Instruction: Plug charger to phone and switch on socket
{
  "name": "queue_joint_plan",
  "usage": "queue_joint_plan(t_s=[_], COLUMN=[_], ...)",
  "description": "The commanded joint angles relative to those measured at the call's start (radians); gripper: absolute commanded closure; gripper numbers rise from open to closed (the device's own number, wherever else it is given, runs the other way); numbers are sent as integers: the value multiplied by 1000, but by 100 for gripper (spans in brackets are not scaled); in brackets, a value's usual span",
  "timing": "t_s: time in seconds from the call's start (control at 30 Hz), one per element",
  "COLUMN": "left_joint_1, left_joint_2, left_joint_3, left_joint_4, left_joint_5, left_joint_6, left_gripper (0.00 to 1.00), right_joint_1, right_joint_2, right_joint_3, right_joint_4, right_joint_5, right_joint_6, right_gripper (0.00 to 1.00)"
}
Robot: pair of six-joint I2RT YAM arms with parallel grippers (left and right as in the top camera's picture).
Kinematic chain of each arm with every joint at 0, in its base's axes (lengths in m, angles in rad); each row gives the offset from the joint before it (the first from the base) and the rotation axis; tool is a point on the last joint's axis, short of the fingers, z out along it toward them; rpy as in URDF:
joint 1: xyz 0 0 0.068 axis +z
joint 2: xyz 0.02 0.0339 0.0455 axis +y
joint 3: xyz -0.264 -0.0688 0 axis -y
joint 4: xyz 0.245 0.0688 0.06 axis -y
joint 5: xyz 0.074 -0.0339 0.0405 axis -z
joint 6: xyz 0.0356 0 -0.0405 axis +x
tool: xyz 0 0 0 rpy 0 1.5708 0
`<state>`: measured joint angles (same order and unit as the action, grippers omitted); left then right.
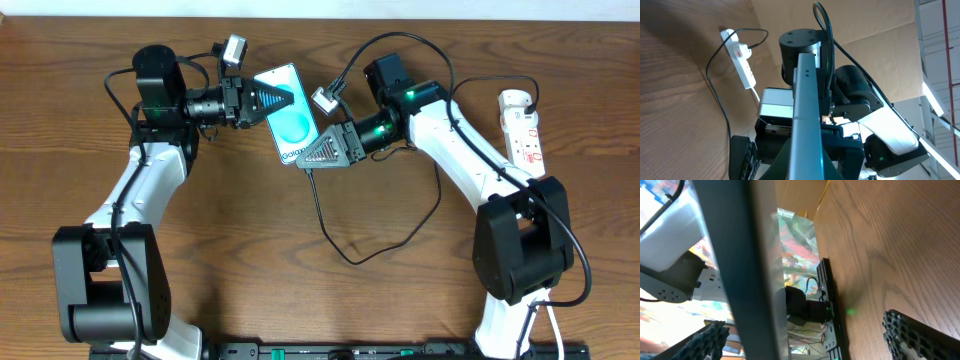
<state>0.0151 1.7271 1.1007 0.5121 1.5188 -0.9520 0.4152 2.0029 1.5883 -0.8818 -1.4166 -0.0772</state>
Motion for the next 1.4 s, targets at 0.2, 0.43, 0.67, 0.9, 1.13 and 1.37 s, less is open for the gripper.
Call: queue_joint_plan(t_s=[0.2,0.43,0.67,0.9,1.13,1.37], left_joint_1=[15,114,222,235,230,230], left_joint_2=[1,1,1,1,1,1], left_joint_3=[9,9,9,9,9,8], left_joint_4=[4,-94,-262,-747,-947,-1006], left_joint_5=[-48,-109,-193,-571,-840,-941], left_joint_6=[8,9,44,354,473,507], left_gripper=[93,93,93,93,93,93], right_joint_1=[-27,-109,-189,-225,-224,-224], right_joint_2=[2,2,2,2,2,2], right_joint_3=[13,13,13,13,13,13], right_joint_4=[0,2,-1,-35,-50,-61], right_joint_5=[1,1,20,212,263,290], right_joint_6=[6,16,27,81,80,80], right_gripper=[1,1,1,1,1,1])
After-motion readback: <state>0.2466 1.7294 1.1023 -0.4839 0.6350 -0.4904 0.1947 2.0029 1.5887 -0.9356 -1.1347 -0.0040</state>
